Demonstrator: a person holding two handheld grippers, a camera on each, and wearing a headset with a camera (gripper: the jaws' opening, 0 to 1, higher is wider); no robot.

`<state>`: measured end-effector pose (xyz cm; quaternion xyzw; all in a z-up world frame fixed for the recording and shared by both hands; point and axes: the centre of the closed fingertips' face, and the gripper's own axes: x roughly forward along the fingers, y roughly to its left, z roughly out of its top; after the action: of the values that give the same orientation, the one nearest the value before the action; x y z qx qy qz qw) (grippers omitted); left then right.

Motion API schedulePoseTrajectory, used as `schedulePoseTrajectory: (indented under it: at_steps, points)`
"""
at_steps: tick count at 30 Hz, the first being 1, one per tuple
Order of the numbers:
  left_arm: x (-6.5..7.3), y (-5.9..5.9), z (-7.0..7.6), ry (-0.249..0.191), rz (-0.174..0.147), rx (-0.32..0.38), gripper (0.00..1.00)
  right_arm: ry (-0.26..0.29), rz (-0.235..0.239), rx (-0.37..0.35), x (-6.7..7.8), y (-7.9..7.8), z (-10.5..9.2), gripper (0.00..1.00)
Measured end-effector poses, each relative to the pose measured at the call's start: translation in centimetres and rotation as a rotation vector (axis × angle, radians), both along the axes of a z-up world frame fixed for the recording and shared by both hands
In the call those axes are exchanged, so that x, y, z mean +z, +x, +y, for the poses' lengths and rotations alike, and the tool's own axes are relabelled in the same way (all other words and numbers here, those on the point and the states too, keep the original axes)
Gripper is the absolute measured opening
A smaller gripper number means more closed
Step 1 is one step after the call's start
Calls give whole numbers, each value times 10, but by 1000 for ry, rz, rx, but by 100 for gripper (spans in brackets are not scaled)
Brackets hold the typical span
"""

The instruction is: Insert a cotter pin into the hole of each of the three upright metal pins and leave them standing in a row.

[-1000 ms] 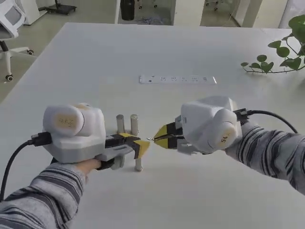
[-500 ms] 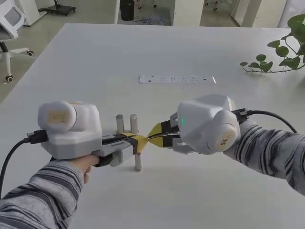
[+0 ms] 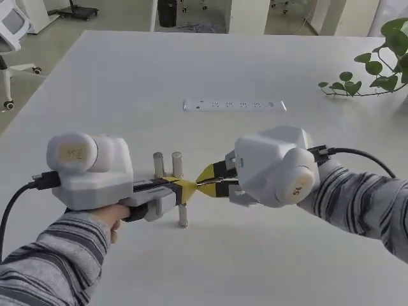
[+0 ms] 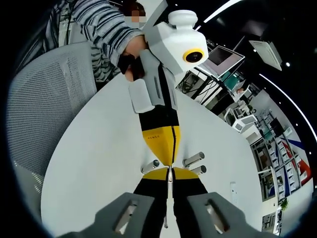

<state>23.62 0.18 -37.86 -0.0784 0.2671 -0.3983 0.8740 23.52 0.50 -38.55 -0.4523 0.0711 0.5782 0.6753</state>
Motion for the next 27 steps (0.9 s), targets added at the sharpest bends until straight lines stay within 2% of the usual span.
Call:
schedulePoseTrajectory:
  at_steps: [2, 4, 5, 9, 11, 13, 14, 16, 18, 20, 21, 22, 24, 27]
  points:
    - [-2, -2, -1, 39, -18, -25, 0, -8, 3, -3, -2, -1, -1, 0]
    - [0, 0, -1, 53, -46, -29, 0, 3, 3, -13, -1, 0, -1, 0]
    - [1, 0, -1, 68, -68, -42, 0, 15, 12, -23, 0, 1, -1, 0]
    - [2, 0, -1, 93, -106, -77, 0, 50, 64, -50, 3, 2, -2, 0]
    - [3, 0, -2, 120, -138, -103, 0, 61, 87, -63, 3, 2, -4, 0]
    - [2, -1, -1, 166, -173, -133, 0, 90, 119, -84, 4, 3, -5, 0]
    - [-1, -2, 0, 205, -188, -155, 0, 111, 156, -99, 4, 2, -5, 0]
    - [-2, -3, 0, 223, -203, -169, 0, 130, 184, -113, 4, 2, -6, 0]
    - [-3, -4, 0, 241, -229, -198, 0, 142, 243, -136, 1, 0, -8, 2]
    - [-6, -8, 0, 275, -269, -263, 0, 169, 292, -167, -1, 0, -9, 3]
    - [-9, -9, 2, 275, -262, -258, 0, 198, 328, -182, -1, -1, -9, 3]
    - [-11, -10, 3, 281, -268, -272, 0, 205, 346, -190, -1, -2, -8, 3]
    - [-13, -11, 5, 284, -277, -287, 0, 201, 365, -203, -5, -2, -10, 4]
    - [-13, -13, 10, 294, -285, -304, 0, 221, 447, -228, -11, -8, -10, 5]
